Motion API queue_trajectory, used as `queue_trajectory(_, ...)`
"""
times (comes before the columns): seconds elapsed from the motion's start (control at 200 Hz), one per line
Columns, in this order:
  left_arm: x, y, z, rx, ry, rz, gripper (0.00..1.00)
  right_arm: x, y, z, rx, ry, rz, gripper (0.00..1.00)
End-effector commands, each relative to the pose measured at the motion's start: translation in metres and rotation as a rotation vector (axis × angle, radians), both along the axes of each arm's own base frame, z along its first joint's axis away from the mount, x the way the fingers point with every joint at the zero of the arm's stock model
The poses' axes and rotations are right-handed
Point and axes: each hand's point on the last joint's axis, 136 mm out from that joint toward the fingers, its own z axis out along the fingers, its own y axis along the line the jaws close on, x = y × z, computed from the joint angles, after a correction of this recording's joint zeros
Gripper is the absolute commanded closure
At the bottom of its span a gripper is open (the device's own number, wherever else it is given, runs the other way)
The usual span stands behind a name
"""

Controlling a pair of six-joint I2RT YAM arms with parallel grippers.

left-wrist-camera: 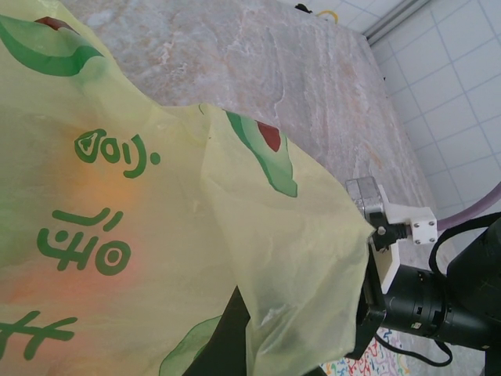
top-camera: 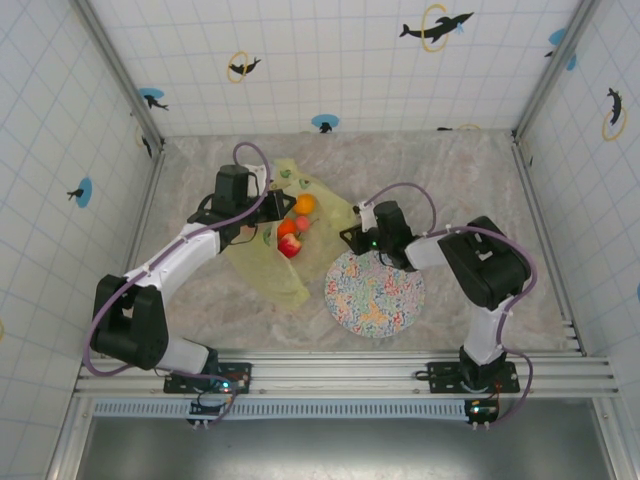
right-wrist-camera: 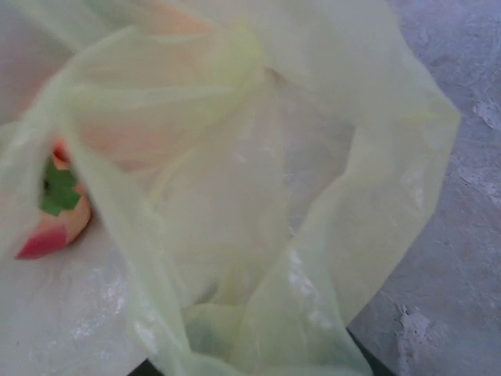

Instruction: Place the fruits into the plastic bag

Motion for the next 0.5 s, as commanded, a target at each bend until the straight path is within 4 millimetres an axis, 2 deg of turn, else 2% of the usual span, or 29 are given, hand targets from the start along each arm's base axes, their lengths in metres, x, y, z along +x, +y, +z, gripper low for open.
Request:
queue_trajectory(0.0,0.001,0.005,0.009,-0.006,-0.023,0.013,1.00,0.014,0.013,0.033,0.097,-0.034,-0.013,0.77)
queue_trajectory(0.195,0.011,0.024,0.013,-0.003,-0.033,0.072,1.00,0.009,0.016,0.062,0.200,0.020,-0.060,1.00)
queue_trajectory(0.33,0.015,0.035,0.012,-0.003,-0.024,0.099,1.00,0.001,0.019,0.097,0.297,0.031,-0.056,1.00)
queue_trajectory(0.35,0.020,0.035,0.025,-0.011,-0.051,0.101,1.00,0.000,0.019,0.103,0.308,0.032,-0.052,1.00)
queue_trajectory(0.495,0.024,0.040,0.033,-0.018,-0.046,0.103,1.00,-0.010,0.023,0.142,0.375,0.032,-0.035,1.00)
